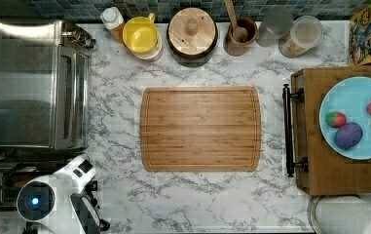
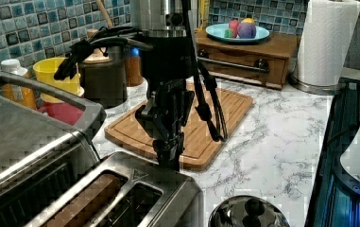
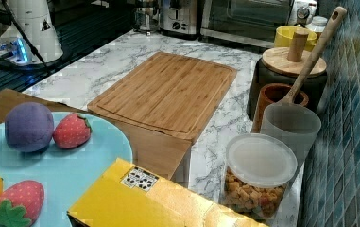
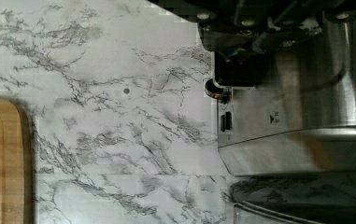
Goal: Turn on the toaster.
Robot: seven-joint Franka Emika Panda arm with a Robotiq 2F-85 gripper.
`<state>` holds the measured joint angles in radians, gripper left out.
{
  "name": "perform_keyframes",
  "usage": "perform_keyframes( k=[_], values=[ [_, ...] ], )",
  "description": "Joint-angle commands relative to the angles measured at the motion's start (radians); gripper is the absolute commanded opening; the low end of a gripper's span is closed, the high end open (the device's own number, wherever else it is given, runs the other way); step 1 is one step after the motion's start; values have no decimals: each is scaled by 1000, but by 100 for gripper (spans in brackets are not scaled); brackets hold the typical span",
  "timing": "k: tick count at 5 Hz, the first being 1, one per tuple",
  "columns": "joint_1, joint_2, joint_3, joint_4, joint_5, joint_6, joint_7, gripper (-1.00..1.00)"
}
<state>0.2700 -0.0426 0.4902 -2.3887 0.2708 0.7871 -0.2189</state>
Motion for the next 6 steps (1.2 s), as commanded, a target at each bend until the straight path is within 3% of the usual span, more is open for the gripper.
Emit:
perform_keyframes(
  k=[1,3,4,6],
  values=[
    [-7,34,-9,41,19,-19,5,-100],
    [-24,224,-38,-28,-66,21,45,-100],
    [-36,308,-86,-108,-47,78,2,-100],
    [-36,308,-87,-107,-47,78,2,-100]
  ],
)
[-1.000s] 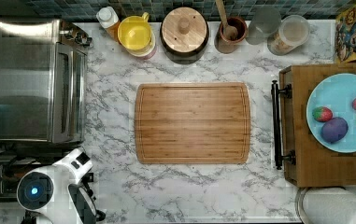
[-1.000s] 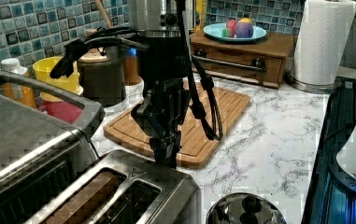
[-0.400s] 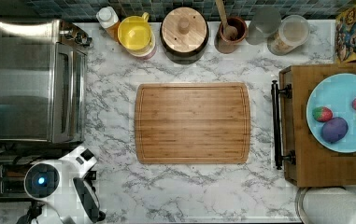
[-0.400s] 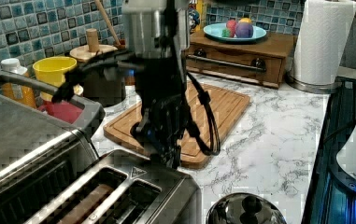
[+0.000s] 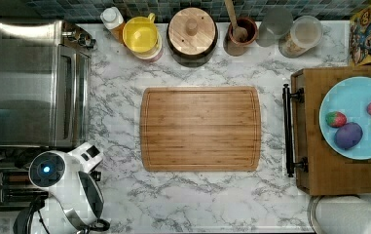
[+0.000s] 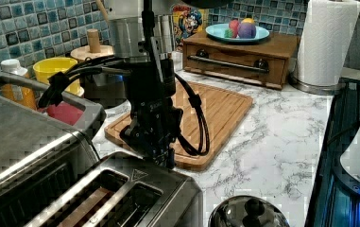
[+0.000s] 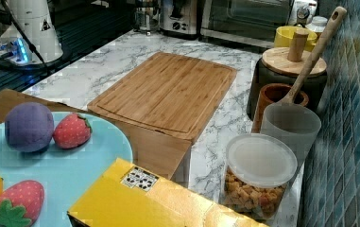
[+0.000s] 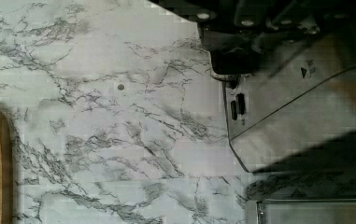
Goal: Turn on the toaster.
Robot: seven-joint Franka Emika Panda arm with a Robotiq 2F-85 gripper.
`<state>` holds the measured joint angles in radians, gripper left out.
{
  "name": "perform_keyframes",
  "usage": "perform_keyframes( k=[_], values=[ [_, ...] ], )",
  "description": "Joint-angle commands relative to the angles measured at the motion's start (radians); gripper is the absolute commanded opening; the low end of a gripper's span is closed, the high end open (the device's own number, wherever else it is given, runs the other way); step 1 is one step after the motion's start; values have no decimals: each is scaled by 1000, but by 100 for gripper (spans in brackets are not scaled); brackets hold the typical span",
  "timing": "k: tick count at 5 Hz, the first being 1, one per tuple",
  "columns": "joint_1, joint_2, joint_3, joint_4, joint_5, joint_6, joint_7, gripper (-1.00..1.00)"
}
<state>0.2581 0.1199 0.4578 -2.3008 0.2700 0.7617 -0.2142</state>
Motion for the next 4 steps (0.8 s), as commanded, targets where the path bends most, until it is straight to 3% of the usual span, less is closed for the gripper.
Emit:
perform_keyframes(
  k=[1,4],
  values=[
    [-17,145,-61,-195,-43,103,-5,-100],
    [-18,145,-59,-195,-44,104,-4,-100]
  ],
)
